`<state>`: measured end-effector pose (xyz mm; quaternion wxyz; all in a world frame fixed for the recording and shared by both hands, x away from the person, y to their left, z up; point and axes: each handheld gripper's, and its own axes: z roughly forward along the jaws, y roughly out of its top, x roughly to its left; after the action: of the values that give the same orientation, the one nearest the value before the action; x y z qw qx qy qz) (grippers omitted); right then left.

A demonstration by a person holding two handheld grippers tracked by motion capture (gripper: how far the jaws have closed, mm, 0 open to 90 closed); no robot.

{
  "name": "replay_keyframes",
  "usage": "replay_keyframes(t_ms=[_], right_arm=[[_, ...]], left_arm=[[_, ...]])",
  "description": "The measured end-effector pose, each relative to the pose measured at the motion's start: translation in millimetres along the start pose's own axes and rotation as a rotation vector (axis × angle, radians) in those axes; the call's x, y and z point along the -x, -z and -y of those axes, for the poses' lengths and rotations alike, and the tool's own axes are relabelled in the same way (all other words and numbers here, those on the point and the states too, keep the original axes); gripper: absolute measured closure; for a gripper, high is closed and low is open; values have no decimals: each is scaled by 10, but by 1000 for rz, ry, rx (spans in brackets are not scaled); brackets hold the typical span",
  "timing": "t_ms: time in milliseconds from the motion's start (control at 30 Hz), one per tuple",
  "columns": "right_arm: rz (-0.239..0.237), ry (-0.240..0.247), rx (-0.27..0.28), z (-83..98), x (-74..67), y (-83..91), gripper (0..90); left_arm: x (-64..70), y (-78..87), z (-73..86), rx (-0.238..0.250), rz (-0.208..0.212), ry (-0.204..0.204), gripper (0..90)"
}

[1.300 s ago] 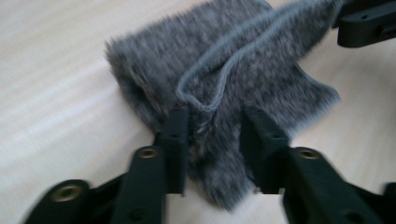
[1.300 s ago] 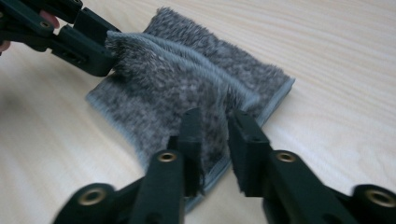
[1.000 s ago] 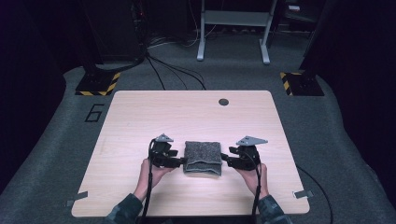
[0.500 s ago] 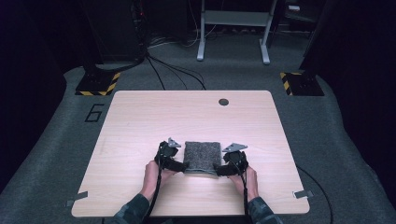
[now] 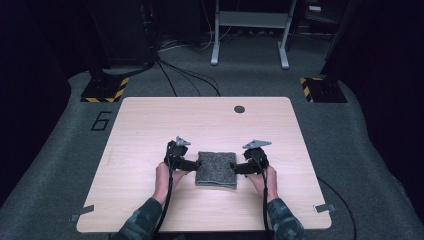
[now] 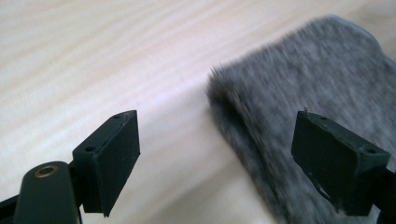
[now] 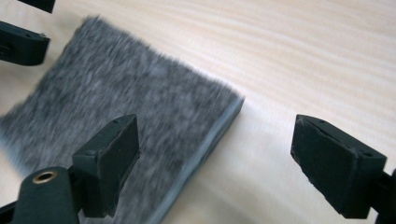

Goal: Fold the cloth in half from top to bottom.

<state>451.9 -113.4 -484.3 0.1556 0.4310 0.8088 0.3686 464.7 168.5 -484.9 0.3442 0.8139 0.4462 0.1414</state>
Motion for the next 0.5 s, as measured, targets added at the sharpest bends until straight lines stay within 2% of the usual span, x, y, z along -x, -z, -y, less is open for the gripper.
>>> replay_keyframes(t_ms=[67,100,133,167,200,233,267,333,367,400,500], right_arm=[[4,-16,-8,-76,24,-74,148],[14,-7,-18,-116,43,-137,149],[14,-7,-18,-116,43,-137,149],[26,-20,-28,-138,43,-187,148],[40,-21,-58,-163,74,-308,152],[40,-21,-58,-163,74,-308,152],[75,-4,-84,-151,94,-403,155],[78,-11,-88,-138,97,-434,154],[82,-18,-113,-106,110,-504,147],[82,-29,-109,-98,114,-520,145],[78,-20,-109,-102,118,-521,146]], left_arm=[[-6,-47,-39,-8,-12,-4,155],[-23,-145,-90,-28,-46,-5,156],[-23,-145,-90,-28,-46,-5,158],[-31,-207,-105,-43,-65,-14,158],[-45,-277,-108,-70,-92,-23,166],[-45,-277,-108,-70,-92,-23,166],[-62,-346,-87,-86,-109,-25,166],[-70,-375,-72,-90,-107,-14,160],[-84,-387,-45,-85,-100,1,158],[-88,-384,-40,-83,-98,0,158],[-69,-355,-8,-85,-107,-8,160]])
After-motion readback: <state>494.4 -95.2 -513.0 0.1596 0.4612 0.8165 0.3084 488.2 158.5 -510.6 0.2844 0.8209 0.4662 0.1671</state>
